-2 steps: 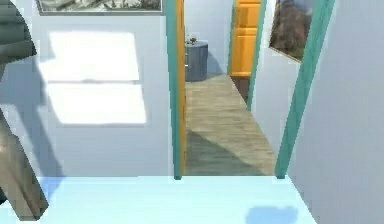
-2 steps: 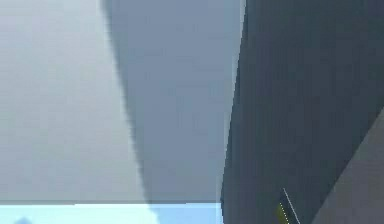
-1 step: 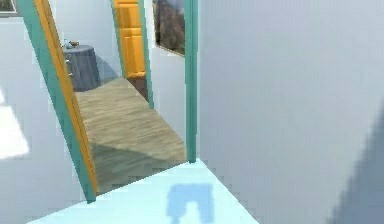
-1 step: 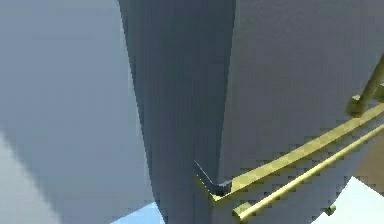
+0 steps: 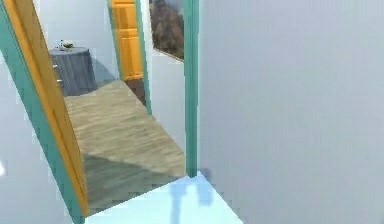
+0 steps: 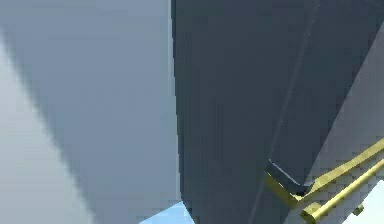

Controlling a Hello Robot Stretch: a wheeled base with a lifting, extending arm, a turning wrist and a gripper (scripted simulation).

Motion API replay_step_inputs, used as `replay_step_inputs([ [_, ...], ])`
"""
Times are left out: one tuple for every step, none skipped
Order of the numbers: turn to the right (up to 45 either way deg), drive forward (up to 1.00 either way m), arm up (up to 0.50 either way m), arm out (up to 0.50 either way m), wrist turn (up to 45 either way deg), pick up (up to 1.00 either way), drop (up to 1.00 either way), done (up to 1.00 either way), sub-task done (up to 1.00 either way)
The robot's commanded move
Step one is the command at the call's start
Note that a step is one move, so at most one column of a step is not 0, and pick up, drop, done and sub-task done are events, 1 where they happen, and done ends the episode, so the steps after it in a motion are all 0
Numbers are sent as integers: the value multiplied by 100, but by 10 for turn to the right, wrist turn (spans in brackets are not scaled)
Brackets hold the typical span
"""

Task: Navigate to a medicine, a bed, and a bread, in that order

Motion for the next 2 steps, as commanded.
replay_step_inputs([
  [-210, 0, 0, 0, 0, 0, 0, 0, 0],
  [0, 100, 0, 0, 0, 0, 0, 0, 0],
])
